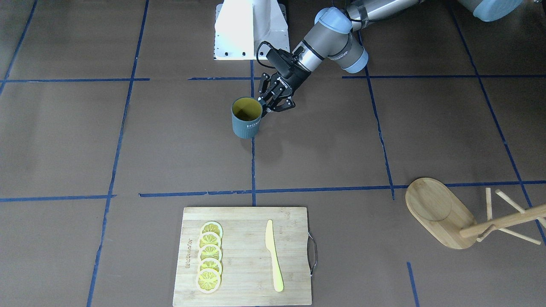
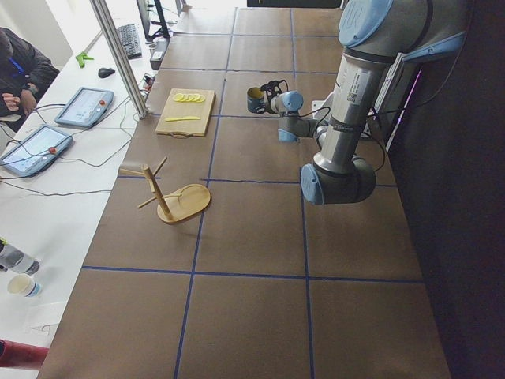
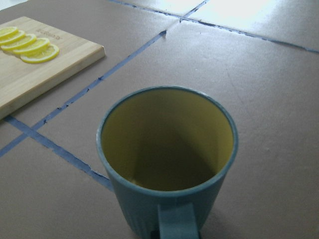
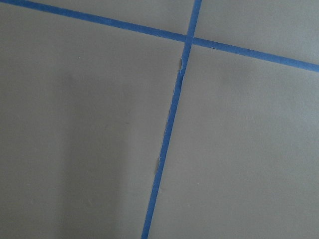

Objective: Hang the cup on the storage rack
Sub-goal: 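Lift the teal mug with the left gripper and carry it to the wooden rack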

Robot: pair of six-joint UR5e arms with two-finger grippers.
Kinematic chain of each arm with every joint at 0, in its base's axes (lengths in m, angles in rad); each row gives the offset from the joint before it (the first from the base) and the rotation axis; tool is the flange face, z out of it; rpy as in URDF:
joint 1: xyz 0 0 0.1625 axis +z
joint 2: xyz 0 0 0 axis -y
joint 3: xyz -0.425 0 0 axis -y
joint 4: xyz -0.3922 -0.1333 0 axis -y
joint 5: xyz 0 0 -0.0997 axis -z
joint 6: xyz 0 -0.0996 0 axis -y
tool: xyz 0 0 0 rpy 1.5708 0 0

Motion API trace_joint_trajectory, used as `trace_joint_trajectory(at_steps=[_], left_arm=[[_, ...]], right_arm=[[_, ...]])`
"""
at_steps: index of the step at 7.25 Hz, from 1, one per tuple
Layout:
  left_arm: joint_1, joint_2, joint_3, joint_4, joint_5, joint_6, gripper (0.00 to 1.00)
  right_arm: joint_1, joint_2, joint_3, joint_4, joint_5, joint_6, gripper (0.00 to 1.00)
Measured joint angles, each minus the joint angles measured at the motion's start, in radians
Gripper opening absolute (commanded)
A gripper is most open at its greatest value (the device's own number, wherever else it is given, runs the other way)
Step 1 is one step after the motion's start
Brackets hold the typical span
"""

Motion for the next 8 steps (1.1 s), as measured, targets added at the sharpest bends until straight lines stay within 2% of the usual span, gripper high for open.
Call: trace_joint_trajectory(at_steps=[1,2,5,8], left_arm=[[-0.018,0.003,-0.008,-0.003,0.0,-0.16,0.05],[-0.051,0.01,-0.016,-0.007,-0.007,-0.341,0.02],[-0.162,0.021,-0.026,-0.015,-0.073,-0.784,0.0],[-0.364,0.024,-0.025,-0.051,-0.321,-1.207,0.0]], right_arm=[[0.0,0.002,0.0,0.002,0.0,0.0,1.0],[0.0,0.003,0.0,0.005,0.0,0.0,1.0],[0.0,0.006,0.0,0.007,0.0,0.0,1.0],[0.0,0.006,0.003,0.007,0.0,0.0,1.0]])
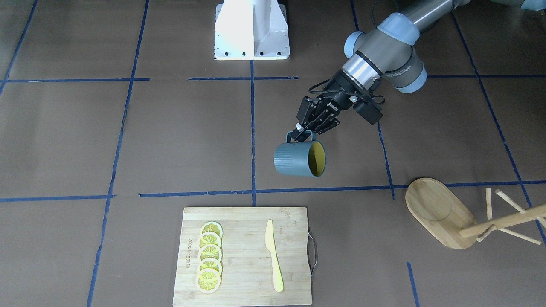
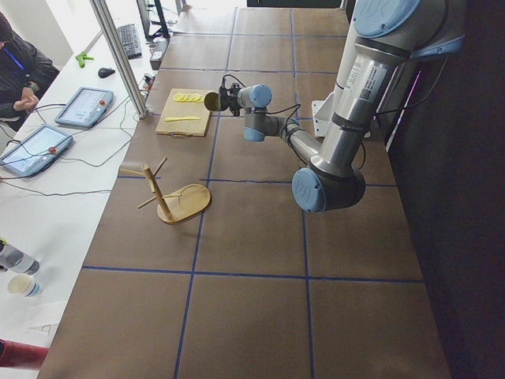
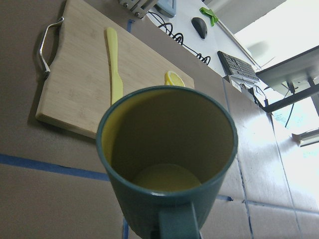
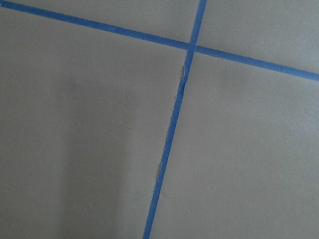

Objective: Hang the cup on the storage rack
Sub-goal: 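Lift the teal mug with the left gripper and carry it to the wooden rack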

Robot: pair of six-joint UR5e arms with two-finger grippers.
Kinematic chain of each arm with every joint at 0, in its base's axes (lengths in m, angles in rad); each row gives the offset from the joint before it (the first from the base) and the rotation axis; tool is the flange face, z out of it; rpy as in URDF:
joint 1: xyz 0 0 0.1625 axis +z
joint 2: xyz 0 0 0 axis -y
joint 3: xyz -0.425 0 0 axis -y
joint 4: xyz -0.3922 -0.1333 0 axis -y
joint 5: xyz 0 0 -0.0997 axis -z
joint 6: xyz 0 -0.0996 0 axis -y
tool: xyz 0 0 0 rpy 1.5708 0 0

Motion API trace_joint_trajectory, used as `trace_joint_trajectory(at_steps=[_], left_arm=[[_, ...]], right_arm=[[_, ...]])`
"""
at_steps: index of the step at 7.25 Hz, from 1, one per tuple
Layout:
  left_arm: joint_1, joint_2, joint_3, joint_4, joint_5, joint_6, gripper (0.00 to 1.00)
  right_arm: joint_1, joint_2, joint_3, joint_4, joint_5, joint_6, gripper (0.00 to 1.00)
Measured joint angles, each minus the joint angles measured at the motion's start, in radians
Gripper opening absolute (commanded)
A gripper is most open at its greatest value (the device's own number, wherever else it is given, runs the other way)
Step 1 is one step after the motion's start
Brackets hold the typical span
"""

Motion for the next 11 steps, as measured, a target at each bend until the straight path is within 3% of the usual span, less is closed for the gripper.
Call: trace_joint_trajectory(at_steps=[2,6,9,11], left_arm=[[-0.099,0.003,0.006,-0.095,-0.058,-0.32,0.0],[-0.24,0.049,0.022,-0.274,-0.079,-0.868,0.0],[-0.307,0.109,0.151,-0.586,-0.092,-1.071,0.0],[-0.379,0.116,0.267,-0.727,-0.147,-1.122,0.0]], right_arm=[[0.0,0.005,0.0,0.0,0.0,0.0,1.0],[0.0,0.009,-0.003,0.0,-0.001,-0.001,1.0],[0.0,0.009,-0.003,0.0,-0.002,-0.002,1.0],[0.0,0.009,-0.002,0.0,-0.002,-0.002,1.0]])
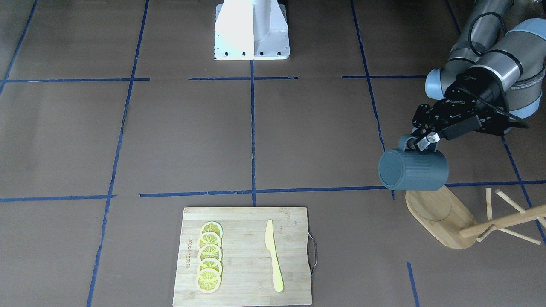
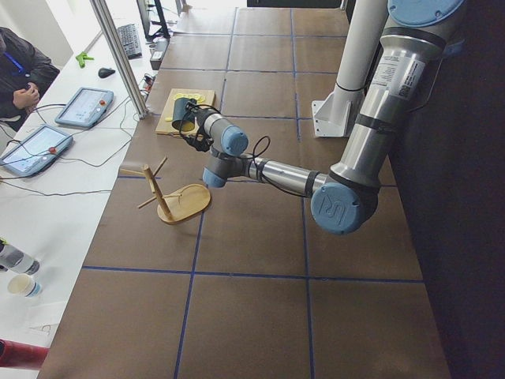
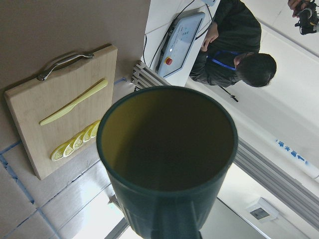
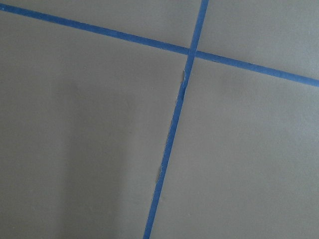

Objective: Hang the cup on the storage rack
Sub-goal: 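Lower the mug's handle onto a rack peg with the left gripper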

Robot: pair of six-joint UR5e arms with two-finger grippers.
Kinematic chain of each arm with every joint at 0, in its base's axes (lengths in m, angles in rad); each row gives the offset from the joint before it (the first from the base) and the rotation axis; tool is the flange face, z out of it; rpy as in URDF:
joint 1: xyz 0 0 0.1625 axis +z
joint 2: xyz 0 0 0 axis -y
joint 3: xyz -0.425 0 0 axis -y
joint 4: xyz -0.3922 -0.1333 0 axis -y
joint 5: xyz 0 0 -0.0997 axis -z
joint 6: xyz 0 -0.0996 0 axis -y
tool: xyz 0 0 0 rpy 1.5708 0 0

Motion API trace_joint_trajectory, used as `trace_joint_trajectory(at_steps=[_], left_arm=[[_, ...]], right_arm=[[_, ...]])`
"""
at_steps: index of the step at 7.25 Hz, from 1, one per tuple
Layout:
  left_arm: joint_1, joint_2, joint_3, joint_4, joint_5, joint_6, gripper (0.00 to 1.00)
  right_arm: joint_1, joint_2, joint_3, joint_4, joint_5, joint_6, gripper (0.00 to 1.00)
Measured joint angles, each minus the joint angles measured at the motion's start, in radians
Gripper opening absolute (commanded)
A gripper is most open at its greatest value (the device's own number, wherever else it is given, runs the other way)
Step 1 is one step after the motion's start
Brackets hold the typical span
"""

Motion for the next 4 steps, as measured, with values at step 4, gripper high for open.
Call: trace_joint_trajectory(at_steps=[4], left_arm=[[-0.078,-0.003,0.185,-0.218,-0.022,-0.095,0.0]], right_arm=[[0.0,0.001,0.001,0.001,0.0,0.0,1.0]])
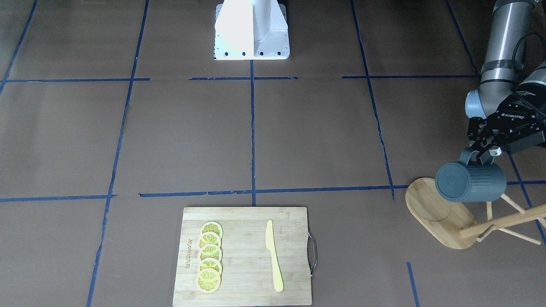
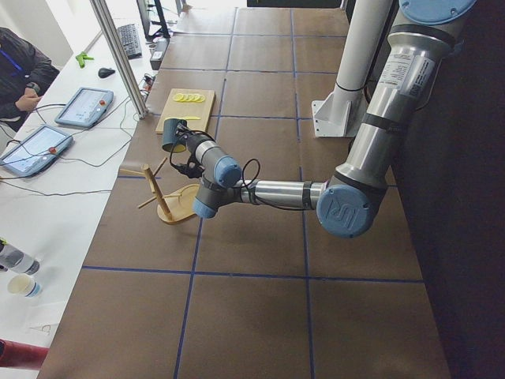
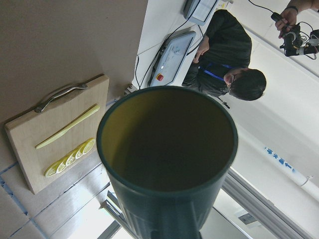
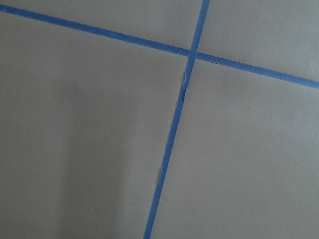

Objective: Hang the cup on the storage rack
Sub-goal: 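Lower the mug's handle onto a rack peg with the left gripper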

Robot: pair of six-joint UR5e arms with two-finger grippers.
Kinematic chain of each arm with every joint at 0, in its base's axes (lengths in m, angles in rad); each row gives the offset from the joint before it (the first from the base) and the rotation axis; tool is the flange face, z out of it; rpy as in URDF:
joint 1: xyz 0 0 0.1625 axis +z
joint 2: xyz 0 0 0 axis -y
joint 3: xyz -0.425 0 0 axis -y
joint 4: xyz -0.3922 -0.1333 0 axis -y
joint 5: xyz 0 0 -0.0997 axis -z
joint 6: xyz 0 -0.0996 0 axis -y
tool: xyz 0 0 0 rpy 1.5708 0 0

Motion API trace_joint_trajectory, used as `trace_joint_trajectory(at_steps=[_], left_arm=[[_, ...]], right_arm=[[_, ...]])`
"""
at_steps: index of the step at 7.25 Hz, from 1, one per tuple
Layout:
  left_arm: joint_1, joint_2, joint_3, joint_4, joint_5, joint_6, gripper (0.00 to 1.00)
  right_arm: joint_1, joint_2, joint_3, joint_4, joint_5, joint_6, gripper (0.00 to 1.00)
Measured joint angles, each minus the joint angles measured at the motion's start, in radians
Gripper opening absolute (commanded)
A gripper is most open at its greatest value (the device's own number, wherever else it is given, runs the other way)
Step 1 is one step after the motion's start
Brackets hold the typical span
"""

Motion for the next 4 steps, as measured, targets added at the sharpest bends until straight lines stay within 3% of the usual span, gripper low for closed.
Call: trace_joint_trajectory(at_steps=[2,4], left_arm=[[-0.014,-0.016,0.035,-0.027,0.0,-0.001,0.0],[-0.015,-0.027,0.094,-0.132,0.0,0.002,0.0]], right_arm=[[0.0,0.0,0.0,0.0,0.0,0.0,1.0],[0.0,0.002,0.0,0.0,0.0,0.0,1.0]])
